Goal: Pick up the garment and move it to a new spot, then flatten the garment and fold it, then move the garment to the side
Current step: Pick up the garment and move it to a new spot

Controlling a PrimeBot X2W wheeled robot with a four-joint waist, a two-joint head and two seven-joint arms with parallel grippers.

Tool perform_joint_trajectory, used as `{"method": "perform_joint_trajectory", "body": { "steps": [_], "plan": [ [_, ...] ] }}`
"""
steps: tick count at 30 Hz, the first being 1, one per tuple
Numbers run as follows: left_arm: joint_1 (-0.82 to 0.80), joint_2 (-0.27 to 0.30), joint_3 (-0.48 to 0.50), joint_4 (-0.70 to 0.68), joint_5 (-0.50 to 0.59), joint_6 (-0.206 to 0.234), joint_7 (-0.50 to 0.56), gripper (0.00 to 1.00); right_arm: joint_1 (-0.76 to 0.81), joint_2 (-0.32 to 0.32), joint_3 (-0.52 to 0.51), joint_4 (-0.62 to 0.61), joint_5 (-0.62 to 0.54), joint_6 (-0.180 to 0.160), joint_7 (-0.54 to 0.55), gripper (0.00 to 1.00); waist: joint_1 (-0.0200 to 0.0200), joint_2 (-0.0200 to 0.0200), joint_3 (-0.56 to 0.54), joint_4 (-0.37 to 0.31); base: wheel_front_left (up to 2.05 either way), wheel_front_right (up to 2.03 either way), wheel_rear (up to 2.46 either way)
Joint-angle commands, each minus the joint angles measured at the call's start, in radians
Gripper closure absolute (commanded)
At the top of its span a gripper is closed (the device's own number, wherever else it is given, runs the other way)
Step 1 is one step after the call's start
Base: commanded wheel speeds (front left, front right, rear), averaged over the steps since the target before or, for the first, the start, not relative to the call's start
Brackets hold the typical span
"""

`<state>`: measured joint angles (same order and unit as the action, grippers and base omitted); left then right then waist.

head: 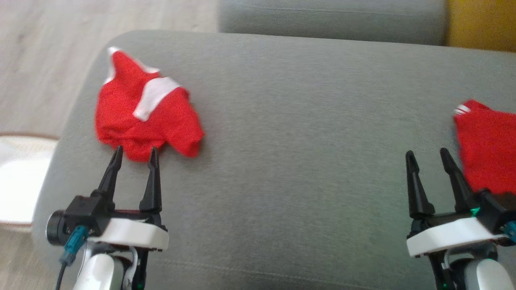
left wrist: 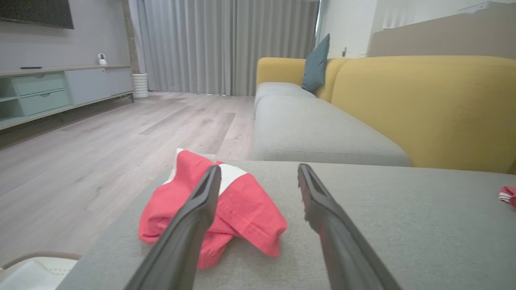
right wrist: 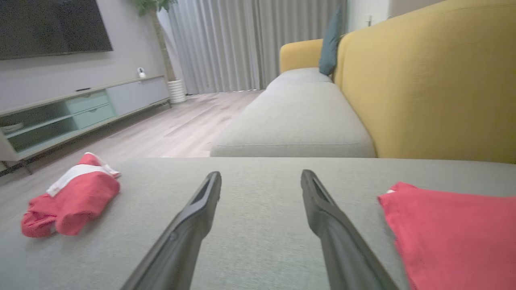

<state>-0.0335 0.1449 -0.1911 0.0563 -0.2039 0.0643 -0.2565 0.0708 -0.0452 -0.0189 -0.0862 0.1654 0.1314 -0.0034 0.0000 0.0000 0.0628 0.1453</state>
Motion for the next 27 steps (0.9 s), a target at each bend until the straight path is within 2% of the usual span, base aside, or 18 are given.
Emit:
{"method": "perform_joint_trajectory", "body": {
  "steps": [1, 6, 12, 20, 27],
  "plan": [
    [-0.06, -0.003, 0.035, -0.027, 0.006, -0.002, -0.005, 0.0, -0.04, -0.005, 0.033, -0.051, -0.01, -0.001, 0.007, 0.0, 0.0, 0.0, 0.011, 0.088, 0.0, 0.0, 0.0],
    [-0.082, -0.029, 0.048, -0.027, 0.013, -0.011, -0.005, 0.0, -0.045, -0.005, 0.038, -0.079, -0.023, -0.001, 0.029, 0.0, 0.0, 0.0, 0.016, 0.174, 0.0, 0.0, 0.0],
    [-0.085, -0.047, 0.068, -0.018, 0.025, -0.027, -0.005, 0.0, -0.041, -0.005, 0.036, -0.092, -0.025, -0.001, 0.04, 0.0, 0.0, 0.0, 0.019, 0.225, 0.0, 0.0, 0.0],
    [-0.093, -0.063, 0.087, -0.013, 0.037, -0.048, -0.005, 0.0, -0.043, -0.005, 0.031, -0.103, -0.03, -0.001, 0.046, 0.0, 0.0, 0.0, 0.038, 0.242, 0.0, 0.0, 0.0],
    [-0.12, -0.075, 0.1, 0.002, 0.04, -0.075, -0.005, 0.0, -0.06, -0.005, 0.036, -0.114, -0.035, -0.001, 0.056, 0.0, 0.0, 0.0, 0.08, 0.23, 0.0, 0.0, 0.0]
  ]
}}
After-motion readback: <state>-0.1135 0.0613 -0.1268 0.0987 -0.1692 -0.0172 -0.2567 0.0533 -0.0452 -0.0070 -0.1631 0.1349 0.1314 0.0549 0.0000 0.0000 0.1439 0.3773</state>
